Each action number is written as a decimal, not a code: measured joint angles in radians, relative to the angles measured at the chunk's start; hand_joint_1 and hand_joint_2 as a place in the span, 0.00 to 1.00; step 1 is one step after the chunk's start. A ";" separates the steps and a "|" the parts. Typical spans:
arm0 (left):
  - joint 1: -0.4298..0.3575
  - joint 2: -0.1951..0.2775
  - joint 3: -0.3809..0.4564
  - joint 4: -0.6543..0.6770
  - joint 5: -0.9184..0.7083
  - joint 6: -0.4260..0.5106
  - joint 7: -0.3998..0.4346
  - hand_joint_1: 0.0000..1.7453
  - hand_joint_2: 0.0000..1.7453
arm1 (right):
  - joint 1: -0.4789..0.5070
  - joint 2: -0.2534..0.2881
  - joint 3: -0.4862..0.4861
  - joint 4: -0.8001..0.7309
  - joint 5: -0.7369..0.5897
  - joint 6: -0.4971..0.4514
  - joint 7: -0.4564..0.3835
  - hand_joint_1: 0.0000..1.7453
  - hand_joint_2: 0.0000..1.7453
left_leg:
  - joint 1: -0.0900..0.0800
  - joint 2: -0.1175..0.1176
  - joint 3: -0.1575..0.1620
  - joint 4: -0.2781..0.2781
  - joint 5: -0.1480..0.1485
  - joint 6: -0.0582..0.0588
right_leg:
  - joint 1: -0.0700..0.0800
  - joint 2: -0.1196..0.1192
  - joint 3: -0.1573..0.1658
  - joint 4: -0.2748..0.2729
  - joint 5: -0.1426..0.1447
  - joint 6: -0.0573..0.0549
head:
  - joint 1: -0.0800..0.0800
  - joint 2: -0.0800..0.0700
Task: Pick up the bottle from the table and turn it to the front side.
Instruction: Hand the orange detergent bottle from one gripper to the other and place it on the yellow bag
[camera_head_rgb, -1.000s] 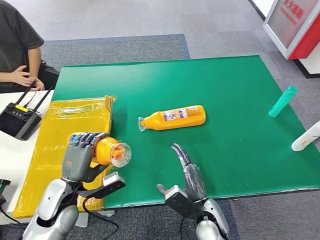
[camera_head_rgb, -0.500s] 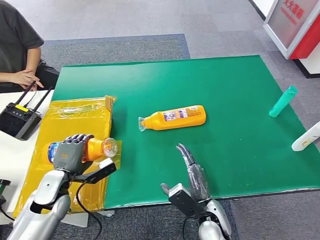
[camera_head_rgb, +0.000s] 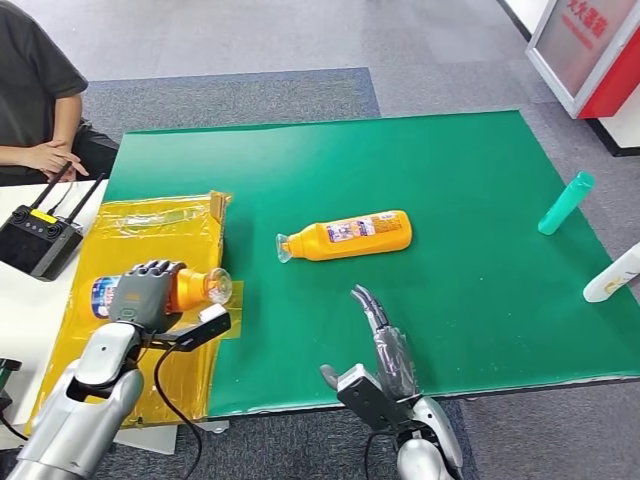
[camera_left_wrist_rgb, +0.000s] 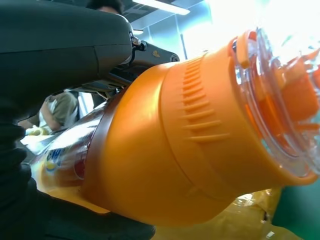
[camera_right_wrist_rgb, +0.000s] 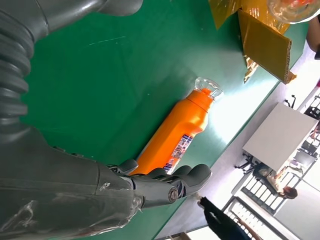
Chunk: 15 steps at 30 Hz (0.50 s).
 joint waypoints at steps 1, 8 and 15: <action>-0.007 0.000 -0.006 0.009 -0.001 0.000 -0.005 1.00 1.00 | -0.001 0.000 0.000 0.000 -0.001 0.002 0.000 0.00 1.00 | 0.000 0.000 0.000 0.000 0.000 0.000 | 0.000 0.000 0.000 0.000 0.000 0.000 | 0.000 0.000; -0.041 0.000 -0.051 0.060 0.016 -0.003 -0.057 0.15 1.00 | -0.008 0.000 0.000 0.002 -0.007 0.012 -0.004 0.00 1.00 | 0.000 0.000 0.000 0.000 0.000 0.000 | 0.000 0.000 0.000 0.000 0.000 0.000 | 0.000 0.000; -0.047 0.014 -0.082 0.073 0.085 -0.038 -0.121 0.00 1.00 | -0.014 0.000 -0.001 0.006 -0.017 0.016 -0.015 0.00 1.00 | 0.000 0.000 0.000 0.000 0.000 0.000 | 0.000 0.000 0.000 0.000 0.000 0.000 | 0.000 0.000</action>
